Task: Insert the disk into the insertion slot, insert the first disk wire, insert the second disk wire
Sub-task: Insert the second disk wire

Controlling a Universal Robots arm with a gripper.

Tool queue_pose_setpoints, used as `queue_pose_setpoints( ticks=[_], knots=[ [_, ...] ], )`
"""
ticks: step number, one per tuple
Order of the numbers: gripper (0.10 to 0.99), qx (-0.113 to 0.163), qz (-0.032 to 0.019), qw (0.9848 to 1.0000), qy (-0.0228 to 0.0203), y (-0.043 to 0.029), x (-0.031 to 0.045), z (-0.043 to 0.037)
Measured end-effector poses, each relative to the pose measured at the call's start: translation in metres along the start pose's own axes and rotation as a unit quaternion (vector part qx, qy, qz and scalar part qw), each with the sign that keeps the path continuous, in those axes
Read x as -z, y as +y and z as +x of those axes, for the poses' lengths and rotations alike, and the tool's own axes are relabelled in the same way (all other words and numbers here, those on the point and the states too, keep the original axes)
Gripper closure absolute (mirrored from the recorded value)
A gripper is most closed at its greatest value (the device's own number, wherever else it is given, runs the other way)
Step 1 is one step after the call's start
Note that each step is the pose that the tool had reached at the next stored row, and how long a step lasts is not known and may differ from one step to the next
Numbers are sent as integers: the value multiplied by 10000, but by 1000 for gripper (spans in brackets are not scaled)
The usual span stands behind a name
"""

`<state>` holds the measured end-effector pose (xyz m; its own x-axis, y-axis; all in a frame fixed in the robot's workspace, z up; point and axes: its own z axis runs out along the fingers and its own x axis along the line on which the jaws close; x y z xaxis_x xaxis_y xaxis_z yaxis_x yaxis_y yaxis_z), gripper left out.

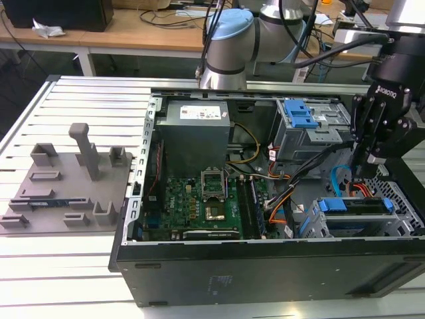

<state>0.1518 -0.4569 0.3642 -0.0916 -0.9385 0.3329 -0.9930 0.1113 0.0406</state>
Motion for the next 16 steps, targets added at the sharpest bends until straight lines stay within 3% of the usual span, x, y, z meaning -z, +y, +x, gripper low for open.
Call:
queue_pose_setpoints(
  ticks=[2,3,4,12,15,16],
  knots=[
    [851,-2,-1,10000,0,0,-3,-1],
    [851,-4,-2,10000,0,0,-7,-2],
    [918,-6,-3,10000,-1,0,-10,-4],
    [922,-10,12,10000,-54,-3,-53,11],
    [922,-9,21,9999,-148,-9,-81,58],
    [922,-7,26,9997,-231,-14,-98,99]
  ],
)
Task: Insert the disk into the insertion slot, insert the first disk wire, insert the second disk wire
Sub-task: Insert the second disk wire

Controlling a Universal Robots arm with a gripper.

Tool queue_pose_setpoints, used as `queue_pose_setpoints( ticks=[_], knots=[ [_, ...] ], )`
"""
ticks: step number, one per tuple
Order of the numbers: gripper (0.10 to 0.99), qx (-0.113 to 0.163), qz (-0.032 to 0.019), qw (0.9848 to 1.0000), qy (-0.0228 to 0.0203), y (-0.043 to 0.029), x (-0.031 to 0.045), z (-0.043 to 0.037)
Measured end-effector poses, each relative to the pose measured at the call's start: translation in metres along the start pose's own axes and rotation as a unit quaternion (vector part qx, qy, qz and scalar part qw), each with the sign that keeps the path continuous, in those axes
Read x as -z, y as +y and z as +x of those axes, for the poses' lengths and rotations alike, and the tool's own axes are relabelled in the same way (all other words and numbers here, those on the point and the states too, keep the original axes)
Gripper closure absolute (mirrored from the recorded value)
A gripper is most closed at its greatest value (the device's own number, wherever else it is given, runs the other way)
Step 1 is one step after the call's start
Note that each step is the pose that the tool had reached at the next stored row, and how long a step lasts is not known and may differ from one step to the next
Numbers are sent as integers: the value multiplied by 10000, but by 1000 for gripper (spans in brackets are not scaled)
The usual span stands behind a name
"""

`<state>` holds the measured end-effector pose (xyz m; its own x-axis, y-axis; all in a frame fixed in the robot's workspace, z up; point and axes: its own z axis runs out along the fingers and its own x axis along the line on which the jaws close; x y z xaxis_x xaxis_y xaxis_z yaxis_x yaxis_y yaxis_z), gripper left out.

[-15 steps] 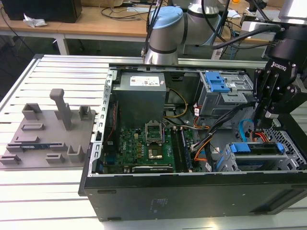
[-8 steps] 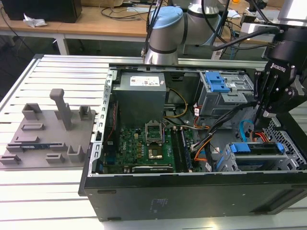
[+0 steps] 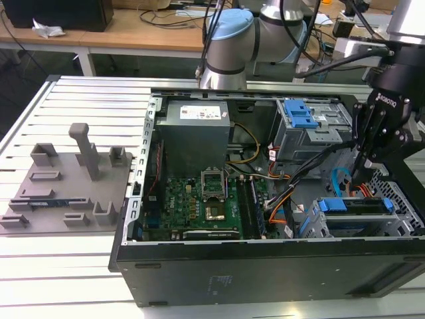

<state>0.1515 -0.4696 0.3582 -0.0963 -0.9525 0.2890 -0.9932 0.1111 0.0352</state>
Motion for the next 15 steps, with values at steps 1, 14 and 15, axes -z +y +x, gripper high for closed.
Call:
queue_pose_setpoints(
  ticks=[1,14,15],
  knots=[
    [922,1,4,10000,-46,-2,-7,20],
    [922,-9,130,9963,-847,-33,-156,377],
    [922,-8,130,9961,-871,-33,-168,375]
  ],
)
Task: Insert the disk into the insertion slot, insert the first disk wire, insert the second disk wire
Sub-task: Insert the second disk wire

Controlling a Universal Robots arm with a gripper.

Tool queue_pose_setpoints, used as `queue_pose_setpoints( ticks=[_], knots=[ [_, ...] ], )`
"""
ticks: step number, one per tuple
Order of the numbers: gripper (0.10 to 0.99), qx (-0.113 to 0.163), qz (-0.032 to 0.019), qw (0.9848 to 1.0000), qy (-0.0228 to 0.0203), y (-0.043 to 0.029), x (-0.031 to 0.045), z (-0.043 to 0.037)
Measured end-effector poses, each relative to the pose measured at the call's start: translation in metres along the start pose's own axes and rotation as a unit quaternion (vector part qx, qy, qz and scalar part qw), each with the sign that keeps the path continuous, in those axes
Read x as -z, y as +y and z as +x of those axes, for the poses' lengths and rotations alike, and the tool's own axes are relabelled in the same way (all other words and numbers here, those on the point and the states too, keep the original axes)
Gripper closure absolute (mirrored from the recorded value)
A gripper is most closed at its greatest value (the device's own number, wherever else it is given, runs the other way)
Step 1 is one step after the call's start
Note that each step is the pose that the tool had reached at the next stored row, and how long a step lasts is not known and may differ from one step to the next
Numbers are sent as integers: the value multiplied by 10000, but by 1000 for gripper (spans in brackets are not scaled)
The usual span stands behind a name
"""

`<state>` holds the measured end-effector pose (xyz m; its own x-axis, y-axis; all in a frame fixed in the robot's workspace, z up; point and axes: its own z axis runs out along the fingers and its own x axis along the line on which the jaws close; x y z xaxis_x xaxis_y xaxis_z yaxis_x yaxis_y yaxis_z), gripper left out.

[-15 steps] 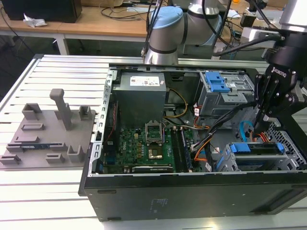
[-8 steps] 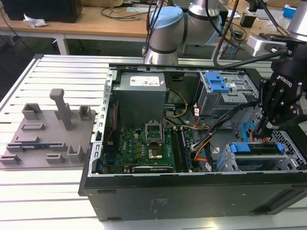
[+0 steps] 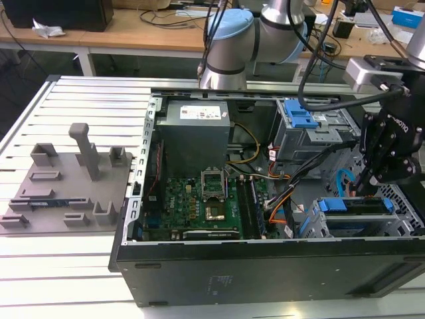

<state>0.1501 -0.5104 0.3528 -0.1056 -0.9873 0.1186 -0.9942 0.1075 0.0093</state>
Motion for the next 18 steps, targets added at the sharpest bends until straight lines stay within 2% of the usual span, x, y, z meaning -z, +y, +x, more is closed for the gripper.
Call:
queue_pose_setpoints(
  ticks=[1,4,5,7,18],
  knots=[
    [922,-1,0,10000,-26,1,-15,0],
    [922,0,5,9999,-169,-1,-36,16],
    [922,0,8,9997,-237,-2,-38,26],
    [922,2,6,9995,-323,-6,-42,50],
    [922,2,6,9995,-324,-8,-44,71]
  ],
)
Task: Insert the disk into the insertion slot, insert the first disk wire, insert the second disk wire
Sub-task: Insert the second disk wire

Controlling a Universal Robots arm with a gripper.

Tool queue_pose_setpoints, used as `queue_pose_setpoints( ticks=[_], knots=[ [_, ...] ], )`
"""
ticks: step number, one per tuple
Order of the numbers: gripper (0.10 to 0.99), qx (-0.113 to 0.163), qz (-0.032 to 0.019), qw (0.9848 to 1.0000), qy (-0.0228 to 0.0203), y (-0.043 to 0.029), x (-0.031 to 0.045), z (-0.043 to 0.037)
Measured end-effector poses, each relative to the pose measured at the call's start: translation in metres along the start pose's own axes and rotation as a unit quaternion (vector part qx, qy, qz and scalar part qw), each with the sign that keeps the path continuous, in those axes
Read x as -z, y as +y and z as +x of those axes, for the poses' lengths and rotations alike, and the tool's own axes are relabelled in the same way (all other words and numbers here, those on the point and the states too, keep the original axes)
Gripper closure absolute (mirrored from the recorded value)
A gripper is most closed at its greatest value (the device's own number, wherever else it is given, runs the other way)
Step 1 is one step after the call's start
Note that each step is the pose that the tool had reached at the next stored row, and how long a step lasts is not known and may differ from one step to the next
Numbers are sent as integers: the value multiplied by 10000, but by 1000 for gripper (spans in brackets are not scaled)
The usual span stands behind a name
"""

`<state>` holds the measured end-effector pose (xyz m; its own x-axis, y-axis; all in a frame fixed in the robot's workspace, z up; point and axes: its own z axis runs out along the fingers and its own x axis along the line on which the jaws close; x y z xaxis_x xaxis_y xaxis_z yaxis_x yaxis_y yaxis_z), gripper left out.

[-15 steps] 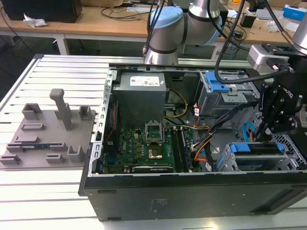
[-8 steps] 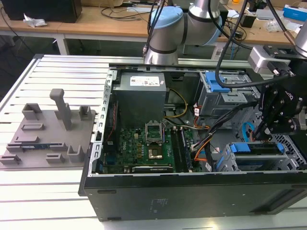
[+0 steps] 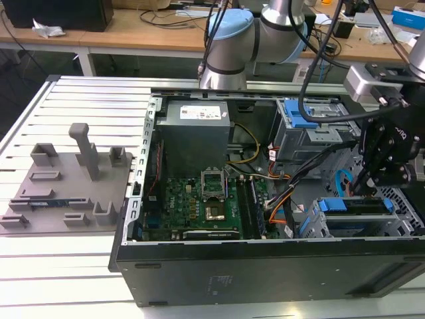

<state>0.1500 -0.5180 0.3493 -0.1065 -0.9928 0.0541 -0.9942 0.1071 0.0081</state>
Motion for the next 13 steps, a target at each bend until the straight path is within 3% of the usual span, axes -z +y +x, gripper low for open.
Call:
queue_pose_setpoints(
  ticks=[13],
  knots=[
    [922,0,0,10000,0,-14,-2,24]
  ],
)
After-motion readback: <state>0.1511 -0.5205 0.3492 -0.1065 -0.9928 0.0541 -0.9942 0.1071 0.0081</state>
